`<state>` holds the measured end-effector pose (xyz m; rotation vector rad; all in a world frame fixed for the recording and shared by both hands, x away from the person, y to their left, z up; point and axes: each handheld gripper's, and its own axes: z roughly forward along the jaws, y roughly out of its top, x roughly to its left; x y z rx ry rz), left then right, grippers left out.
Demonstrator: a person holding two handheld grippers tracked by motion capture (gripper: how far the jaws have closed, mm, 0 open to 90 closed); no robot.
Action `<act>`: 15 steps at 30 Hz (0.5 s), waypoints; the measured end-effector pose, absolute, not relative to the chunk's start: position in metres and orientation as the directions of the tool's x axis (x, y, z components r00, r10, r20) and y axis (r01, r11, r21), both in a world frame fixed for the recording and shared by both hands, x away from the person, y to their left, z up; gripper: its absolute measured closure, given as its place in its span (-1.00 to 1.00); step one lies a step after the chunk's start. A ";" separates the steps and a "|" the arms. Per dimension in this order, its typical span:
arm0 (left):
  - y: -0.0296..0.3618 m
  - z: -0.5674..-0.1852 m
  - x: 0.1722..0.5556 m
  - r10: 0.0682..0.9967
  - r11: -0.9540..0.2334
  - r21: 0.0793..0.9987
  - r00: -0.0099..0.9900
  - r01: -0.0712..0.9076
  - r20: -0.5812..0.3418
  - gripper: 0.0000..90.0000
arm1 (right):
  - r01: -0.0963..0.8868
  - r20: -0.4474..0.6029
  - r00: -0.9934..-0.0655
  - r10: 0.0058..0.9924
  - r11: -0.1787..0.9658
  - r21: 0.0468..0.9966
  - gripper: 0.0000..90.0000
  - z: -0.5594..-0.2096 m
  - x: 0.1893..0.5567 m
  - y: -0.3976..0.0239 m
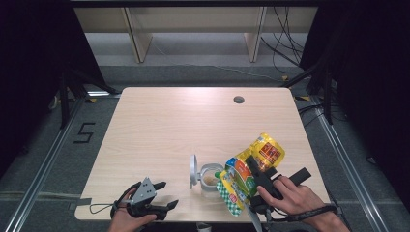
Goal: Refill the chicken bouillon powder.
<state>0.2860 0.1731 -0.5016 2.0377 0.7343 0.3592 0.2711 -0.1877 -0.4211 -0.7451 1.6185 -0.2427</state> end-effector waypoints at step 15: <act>0.173 -0.502 0.287 0.614 -0.403 0.846 0.789 0.350 -0.034 -0.44 | -0.336 -0.799 -0.014 -0.601 0.755 -0.562 0.05 -0.421 0.273 -0.184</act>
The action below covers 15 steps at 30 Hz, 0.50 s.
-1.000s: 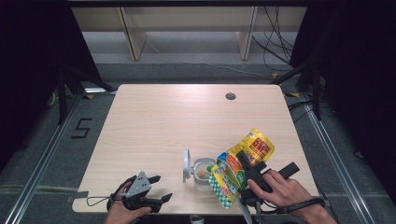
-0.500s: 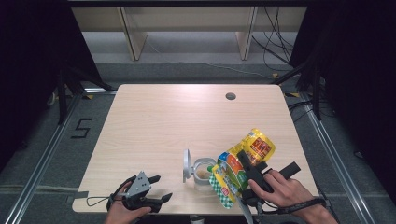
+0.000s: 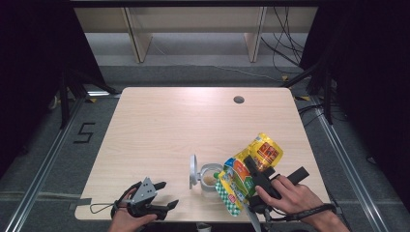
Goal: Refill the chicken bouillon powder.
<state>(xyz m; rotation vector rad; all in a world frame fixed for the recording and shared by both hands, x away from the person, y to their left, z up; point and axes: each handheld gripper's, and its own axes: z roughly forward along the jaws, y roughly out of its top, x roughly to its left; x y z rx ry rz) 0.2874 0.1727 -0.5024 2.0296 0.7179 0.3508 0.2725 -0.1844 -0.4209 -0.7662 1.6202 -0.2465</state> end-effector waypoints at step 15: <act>0.173 -0.503 0.287 0.643 -0.379 0.841 0.763 0.386 -0.060 -0.61 | -0.350 -0.775 -0.007 -0.632 0.727 -0.590 0.06 -0.416 0.274 -0.181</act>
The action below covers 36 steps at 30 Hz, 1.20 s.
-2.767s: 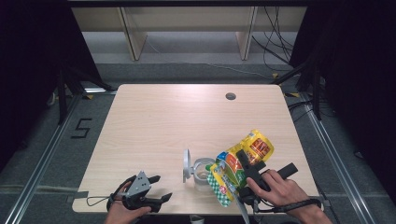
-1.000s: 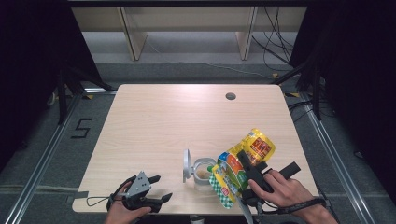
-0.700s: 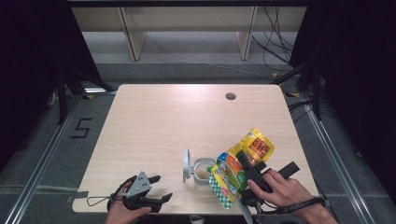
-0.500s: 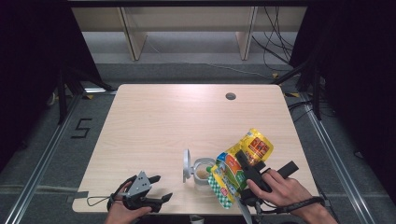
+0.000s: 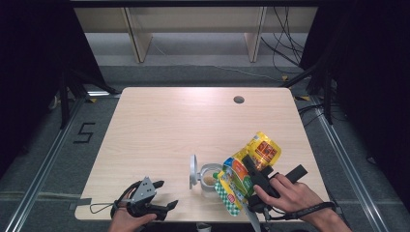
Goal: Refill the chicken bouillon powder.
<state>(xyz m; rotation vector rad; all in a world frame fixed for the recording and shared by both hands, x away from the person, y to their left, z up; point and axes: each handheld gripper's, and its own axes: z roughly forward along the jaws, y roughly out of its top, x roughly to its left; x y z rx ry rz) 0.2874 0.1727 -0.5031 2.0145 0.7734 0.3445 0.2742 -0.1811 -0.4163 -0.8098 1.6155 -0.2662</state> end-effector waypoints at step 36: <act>0.173 -0.502 0.289 0.649 -0.391 0.838 0.760 0.381 -0.043 -0.61 | -0.364 -0.743 0.028 -0.669 0.685 -0.631 0.07 -0.409 0.274 -0.179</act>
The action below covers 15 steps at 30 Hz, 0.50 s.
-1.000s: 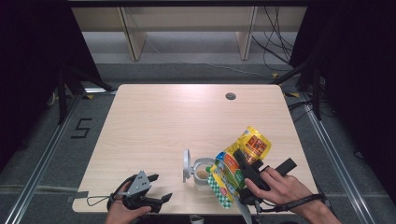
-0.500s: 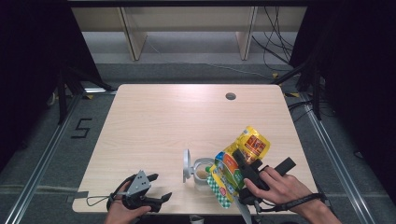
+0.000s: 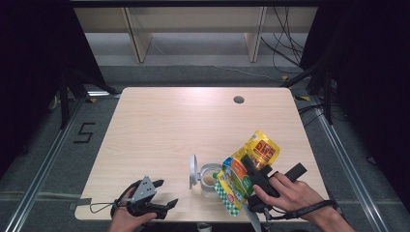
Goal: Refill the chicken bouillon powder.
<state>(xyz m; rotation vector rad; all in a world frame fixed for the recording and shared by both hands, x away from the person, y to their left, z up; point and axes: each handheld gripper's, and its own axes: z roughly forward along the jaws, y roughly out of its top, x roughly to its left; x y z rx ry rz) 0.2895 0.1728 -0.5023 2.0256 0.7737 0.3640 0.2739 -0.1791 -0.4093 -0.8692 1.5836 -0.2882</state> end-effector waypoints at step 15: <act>0.173 -0.504 0.285 0.650 -0.389 0.838 0.759 0.383 -0.045 -0.60 | -0.364 -0.729 0.037 -0.683 0.671 -0.646 0.08 -0.410 0.272 -0.181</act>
